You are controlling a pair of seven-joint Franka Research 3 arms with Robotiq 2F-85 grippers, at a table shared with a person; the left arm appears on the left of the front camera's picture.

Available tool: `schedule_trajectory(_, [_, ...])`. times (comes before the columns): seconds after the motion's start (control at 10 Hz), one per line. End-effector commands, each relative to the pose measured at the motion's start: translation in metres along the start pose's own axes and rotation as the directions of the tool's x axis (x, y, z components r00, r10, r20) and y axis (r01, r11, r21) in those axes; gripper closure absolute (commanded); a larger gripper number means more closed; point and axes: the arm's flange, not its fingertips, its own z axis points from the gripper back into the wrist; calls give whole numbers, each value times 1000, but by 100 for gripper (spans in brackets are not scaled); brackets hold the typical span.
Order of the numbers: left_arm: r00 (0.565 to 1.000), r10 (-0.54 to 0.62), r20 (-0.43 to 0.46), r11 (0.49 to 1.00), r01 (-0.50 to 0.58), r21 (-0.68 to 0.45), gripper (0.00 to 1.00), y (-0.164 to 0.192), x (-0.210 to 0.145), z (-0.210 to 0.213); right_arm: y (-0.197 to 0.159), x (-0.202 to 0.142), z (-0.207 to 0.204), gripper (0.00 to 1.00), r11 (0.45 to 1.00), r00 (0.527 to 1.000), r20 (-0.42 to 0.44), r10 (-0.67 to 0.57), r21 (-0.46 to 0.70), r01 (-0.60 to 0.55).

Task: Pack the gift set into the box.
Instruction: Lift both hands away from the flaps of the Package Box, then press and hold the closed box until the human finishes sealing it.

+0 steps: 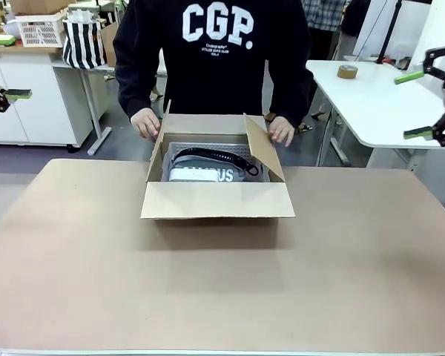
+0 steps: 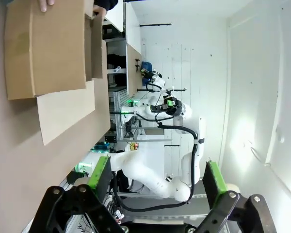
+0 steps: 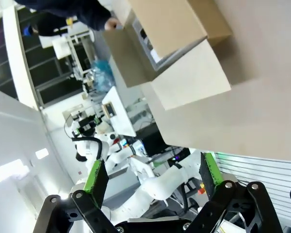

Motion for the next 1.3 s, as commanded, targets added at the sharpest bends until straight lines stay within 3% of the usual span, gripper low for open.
schedule_trajectory(0.0, [1000, -3, 2, 1000, 3, -22, 0, -1, -5, 0, 3, 1, 6, 0, 1000, 1000, -5, -12, 17, 12])
schedule_trajectory(1.2, [1000, -3, 2, 1000, 3, -22, 0, -1, -5, 0, 3, 1, 6, 0, 1000, 1000, -5, -12, 17, 12])
